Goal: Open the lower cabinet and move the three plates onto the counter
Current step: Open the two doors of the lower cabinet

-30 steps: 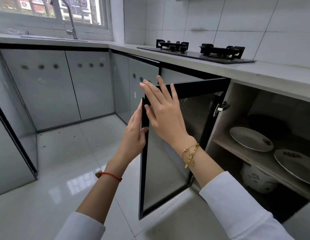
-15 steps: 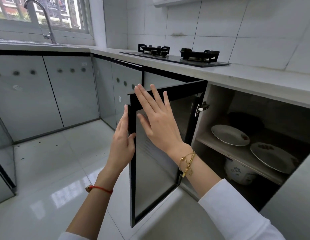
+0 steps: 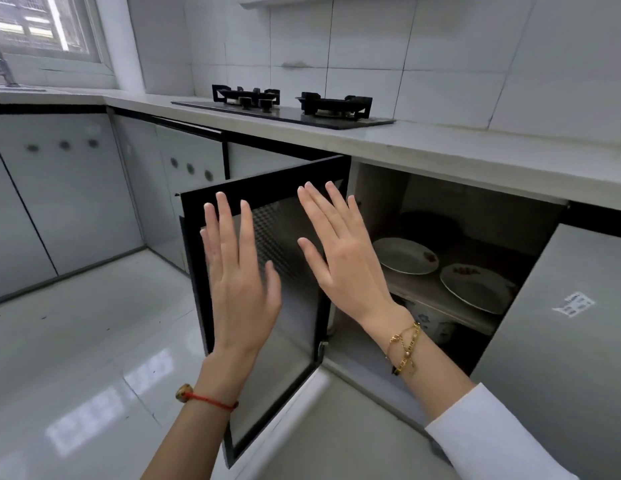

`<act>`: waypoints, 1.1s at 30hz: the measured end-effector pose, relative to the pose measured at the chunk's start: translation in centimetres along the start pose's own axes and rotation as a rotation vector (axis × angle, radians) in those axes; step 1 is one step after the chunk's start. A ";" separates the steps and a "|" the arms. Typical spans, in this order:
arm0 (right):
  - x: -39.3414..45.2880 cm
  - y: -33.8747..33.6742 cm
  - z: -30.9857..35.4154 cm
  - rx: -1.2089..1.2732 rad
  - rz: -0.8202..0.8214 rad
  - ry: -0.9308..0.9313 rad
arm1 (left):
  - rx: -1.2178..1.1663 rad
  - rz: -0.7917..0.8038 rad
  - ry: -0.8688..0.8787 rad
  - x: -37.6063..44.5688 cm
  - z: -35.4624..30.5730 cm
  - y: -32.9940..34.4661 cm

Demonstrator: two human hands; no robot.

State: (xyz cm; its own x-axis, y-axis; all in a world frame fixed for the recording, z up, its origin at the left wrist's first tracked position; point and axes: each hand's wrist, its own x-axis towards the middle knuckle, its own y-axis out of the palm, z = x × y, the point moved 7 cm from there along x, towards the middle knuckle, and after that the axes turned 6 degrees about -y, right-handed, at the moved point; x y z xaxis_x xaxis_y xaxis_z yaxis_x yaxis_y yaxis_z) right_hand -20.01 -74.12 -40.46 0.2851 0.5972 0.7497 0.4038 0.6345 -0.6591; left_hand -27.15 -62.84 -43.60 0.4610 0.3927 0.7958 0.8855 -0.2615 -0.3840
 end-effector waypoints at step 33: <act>-15.9 -17.1 -23.9 -0.625 0.065 0.552 | -0.722 0.821 0.091 -5.6 -26.9 30.4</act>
State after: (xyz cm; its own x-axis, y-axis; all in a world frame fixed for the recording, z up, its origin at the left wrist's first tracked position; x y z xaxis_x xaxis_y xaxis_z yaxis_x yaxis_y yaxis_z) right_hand -10.70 -106.16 -39.71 0.6438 0.1939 0.7402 0.7331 0.1206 -0.6693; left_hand -4.37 -96.69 -47.18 0.8625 -0.1962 0.4664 0.0548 -0.8802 -0.4715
